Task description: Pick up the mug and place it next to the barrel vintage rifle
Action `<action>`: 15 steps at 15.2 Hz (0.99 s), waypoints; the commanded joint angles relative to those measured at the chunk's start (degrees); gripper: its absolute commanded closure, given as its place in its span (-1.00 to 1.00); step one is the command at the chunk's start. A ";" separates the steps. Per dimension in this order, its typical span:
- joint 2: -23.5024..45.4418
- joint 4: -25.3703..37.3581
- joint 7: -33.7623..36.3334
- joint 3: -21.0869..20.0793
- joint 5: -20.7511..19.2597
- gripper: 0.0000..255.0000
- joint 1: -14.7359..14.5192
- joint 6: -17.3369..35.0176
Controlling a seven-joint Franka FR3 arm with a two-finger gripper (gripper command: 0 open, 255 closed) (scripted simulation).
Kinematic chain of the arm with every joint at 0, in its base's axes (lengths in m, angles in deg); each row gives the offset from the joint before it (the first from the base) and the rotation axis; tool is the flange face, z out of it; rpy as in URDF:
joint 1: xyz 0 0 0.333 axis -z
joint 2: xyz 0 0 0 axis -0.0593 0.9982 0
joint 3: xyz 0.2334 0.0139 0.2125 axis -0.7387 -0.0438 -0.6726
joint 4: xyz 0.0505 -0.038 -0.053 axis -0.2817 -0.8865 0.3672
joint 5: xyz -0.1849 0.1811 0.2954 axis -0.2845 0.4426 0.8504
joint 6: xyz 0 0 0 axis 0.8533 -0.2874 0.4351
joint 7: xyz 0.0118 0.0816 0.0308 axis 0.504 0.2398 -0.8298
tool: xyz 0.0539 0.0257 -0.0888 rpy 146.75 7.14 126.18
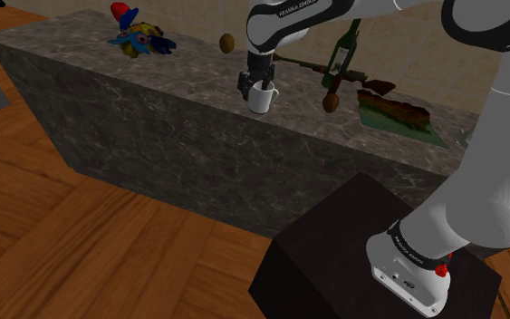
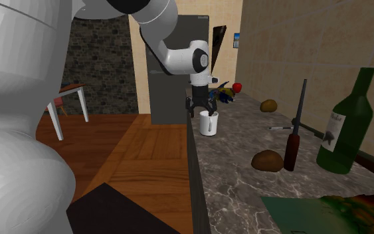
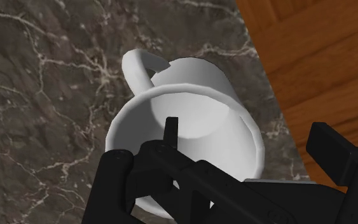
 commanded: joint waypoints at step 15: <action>-0.99 0.93 -0.14 -0.02 0.08 1.00 0.00 -1.92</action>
